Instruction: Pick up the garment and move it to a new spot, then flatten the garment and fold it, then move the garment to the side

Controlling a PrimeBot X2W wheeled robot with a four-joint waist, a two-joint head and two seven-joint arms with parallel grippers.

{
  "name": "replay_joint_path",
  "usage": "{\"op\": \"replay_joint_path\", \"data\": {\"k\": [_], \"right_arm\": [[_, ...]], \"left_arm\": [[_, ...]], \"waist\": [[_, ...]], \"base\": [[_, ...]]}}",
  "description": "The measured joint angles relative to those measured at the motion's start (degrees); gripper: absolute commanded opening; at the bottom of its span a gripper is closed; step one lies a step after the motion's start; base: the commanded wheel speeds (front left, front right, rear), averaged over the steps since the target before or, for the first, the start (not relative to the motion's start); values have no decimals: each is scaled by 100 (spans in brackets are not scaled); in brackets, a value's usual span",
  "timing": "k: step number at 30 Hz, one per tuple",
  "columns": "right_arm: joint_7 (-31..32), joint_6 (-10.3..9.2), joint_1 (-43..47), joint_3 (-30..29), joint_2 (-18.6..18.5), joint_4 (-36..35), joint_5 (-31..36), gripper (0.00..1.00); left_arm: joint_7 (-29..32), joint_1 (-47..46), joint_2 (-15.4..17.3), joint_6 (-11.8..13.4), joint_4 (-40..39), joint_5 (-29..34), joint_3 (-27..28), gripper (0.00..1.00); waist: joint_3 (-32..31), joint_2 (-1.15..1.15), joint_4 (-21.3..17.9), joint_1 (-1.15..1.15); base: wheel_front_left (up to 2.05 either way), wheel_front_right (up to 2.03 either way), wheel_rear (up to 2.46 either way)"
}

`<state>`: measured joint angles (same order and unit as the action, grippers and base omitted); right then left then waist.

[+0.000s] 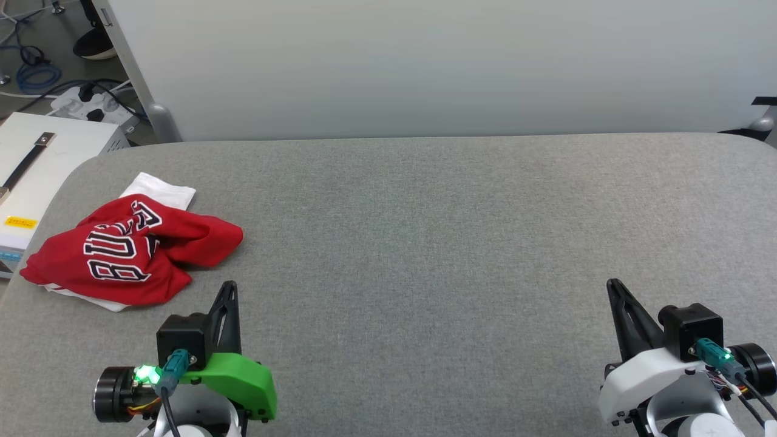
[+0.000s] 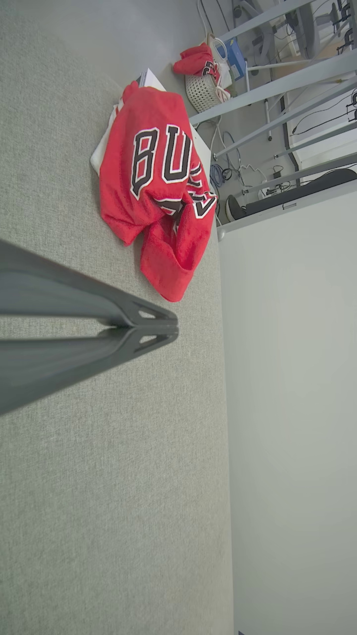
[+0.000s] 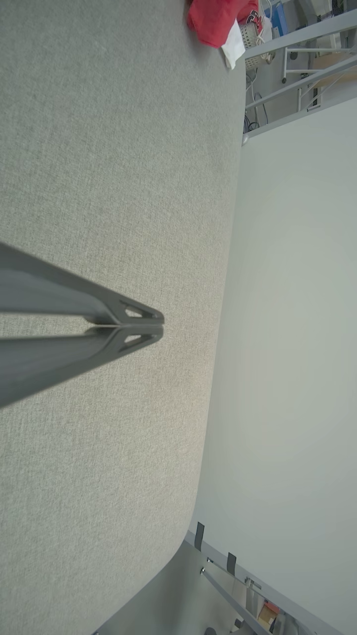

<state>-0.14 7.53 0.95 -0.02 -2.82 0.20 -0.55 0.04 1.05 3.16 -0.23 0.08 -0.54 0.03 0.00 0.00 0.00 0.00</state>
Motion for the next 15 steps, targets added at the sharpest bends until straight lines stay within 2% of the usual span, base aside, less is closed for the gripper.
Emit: {"op": "replay_joint_path", "data": {"k": [15], "right_arm": [[0, 0, 0, 0, 0, 0, 0, 0]], "left_arm": [[0, -1, 0, 0, 0, 0, 1, 0]], "waist": [[0, 0, 0, 0]], "base": [[0, 0, 0]]}}
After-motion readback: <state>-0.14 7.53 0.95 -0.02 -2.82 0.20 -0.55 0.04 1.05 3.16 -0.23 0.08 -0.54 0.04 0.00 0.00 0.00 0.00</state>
